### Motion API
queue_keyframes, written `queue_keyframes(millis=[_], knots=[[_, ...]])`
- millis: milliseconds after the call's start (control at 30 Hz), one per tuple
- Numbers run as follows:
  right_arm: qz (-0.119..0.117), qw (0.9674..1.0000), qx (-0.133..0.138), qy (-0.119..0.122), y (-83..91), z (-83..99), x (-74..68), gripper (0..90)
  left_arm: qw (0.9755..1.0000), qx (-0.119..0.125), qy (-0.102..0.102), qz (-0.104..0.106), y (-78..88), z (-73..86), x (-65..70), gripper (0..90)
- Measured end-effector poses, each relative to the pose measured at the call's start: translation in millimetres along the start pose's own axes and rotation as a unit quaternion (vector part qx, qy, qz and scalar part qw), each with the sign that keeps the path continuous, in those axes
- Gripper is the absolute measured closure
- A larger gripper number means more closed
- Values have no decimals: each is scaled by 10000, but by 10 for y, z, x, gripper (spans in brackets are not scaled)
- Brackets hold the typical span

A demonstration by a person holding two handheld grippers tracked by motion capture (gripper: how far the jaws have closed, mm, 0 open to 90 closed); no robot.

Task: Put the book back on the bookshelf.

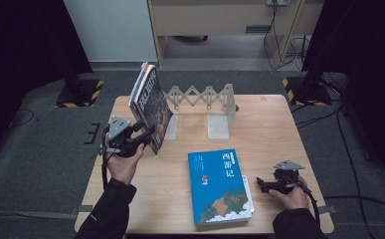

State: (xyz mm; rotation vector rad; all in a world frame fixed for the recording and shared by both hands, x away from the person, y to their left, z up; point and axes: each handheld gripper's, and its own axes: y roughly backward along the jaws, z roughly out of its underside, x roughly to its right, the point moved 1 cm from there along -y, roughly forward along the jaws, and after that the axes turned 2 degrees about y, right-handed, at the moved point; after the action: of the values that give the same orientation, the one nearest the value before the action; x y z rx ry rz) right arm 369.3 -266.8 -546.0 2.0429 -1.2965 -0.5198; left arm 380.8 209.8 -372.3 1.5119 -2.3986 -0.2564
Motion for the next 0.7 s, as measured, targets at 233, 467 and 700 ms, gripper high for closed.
queue_keyframes(millis=[233, 467, 700], knots=[[-1, 10000, 0, -17, -1, 0, -1, 25, 9994, -267, -33, 220, 15, 225, 18, 477], [5, 10000, 8, 1, -2, 1, 2, 25, 9975, -560, -58, 431, -49, 501, -18, 424], [22, 10000, -8, -5, -5, -1, 7, 15, 9926, -1025, -199, 617, -152, 775, 29, 390]])
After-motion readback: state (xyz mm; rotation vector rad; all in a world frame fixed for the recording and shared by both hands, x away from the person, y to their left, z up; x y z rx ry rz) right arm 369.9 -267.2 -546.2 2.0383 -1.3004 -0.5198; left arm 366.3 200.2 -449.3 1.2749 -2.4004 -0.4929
